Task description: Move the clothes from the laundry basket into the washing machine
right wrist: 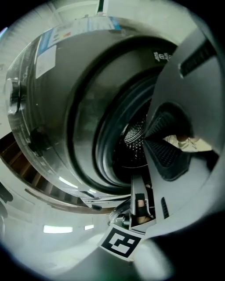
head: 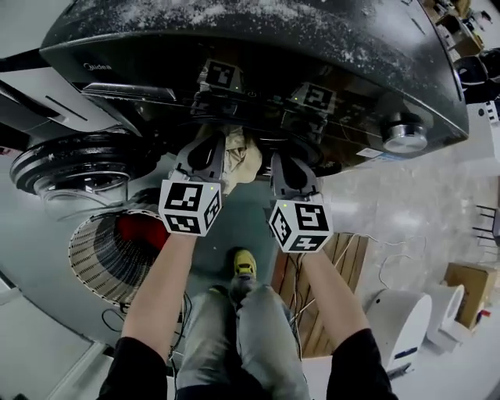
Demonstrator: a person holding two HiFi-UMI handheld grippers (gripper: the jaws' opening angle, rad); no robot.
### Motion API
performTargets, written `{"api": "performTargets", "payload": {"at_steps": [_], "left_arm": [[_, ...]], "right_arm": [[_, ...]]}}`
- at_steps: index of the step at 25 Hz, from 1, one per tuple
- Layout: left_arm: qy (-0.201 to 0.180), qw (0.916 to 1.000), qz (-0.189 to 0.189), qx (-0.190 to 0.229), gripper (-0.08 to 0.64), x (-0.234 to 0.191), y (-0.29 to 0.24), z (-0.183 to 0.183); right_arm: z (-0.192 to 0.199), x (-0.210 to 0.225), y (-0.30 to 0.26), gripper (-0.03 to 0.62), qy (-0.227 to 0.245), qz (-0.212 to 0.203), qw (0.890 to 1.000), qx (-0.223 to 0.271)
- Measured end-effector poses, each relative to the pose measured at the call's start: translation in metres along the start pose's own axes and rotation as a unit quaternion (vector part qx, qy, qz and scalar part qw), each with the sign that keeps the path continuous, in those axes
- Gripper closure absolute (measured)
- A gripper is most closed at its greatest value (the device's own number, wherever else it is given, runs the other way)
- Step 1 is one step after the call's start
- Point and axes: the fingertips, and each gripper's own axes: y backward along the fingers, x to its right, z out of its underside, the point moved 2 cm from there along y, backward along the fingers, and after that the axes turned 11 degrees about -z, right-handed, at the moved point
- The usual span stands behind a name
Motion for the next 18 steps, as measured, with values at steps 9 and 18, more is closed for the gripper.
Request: {"api": "performTargets", "payload": {"at_steps": [9, 18], "left_arm": [[-0.041, 0.9987, -0.018, -0.023, 0.549, 0.003, 0.071, -0.06], [-0.066, 0.9975, -0.022, -0.015, 0.549, 0.01, 0.133, -0.144]], "right_arm": [[-0.065, -0.034, 0.054, 0.588, -0.018, -0.011, 0.999, -0.026], [-0.134, -0.065, 0.111, 0.589, -0.006, 0.001, 0.999, -0.031]]}}
